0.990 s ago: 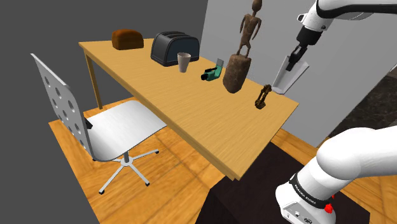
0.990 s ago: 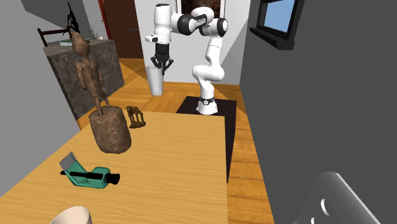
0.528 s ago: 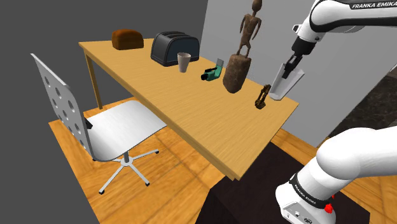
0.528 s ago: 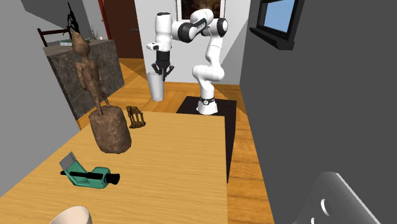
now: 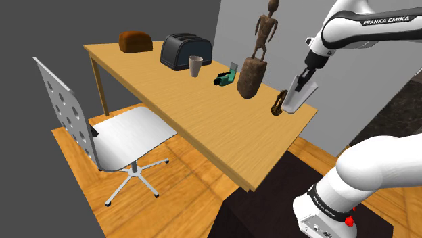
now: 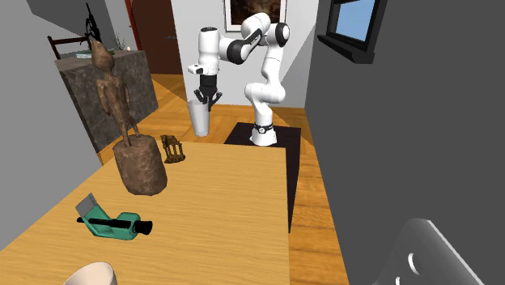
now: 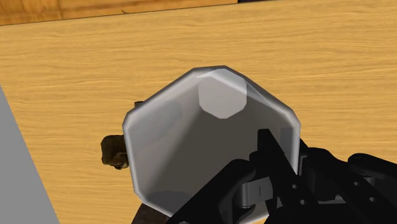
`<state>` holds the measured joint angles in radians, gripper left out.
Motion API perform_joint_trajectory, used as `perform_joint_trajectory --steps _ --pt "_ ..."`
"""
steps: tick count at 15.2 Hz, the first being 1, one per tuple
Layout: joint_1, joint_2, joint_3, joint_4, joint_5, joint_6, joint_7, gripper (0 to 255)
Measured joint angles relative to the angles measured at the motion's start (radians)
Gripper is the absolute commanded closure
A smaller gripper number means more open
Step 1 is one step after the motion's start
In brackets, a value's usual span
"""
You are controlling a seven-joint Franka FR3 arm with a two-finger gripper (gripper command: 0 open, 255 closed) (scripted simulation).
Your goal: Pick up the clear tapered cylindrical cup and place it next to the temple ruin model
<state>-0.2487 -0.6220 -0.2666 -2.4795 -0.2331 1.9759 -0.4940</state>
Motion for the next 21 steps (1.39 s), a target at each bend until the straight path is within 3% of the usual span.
perform_joint_trajectory --steps 21 --pt "-0.013 0.097 -0.044 -0.212 -0.041 0.309 0.023 255"
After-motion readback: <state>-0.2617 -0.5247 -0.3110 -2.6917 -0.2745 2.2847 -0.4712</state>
